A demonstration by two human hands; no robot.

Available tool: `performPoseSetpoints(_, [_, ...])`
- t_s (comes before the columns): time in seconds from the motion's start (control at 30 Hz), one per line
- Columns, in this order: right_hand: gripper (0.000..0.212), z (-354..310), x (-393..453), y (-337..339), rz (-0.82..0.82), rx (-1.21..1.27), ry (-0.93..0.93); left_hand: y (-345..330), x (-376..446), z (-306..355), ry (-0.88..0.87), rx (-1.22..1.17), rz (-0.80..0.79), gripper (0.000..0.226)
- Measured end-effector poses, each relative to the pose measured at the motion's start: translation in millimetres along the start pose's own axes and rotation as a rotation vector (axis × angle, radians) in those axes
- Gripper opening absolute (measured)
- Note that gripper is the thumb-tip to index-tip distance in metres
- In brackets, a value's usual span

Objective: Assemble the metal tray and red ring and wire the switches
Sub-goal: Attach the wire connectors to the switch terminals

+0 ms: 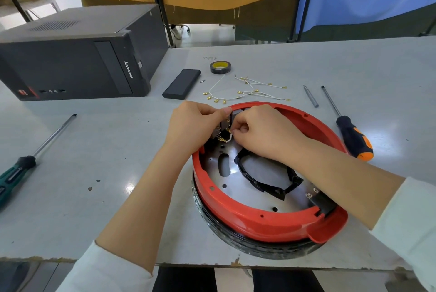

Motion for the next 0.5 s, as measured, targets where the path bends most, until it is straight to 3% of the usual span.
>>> performPoseSetpoints(0.27, [0.013,3,2,11,-0.085,0.11,-0.057,-1,7,0,0.004,-0.061,-0.037,0.029])
performPoseSetpoints(0.5, [0.014,44,26,67,0.052,0.227,-0.175,-1,30,0,0.087,-0.166,-0.288,0.03])
Point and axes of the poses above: each hand's wrist, its own x-axis towards the middle knuckle, its own y-axis out of the back of the hand, z = x × y, the point moved 2 cm from there along x, towards the middle knuckle, and after that the axes turned 2 degrees about y, right-handed, at the moved point
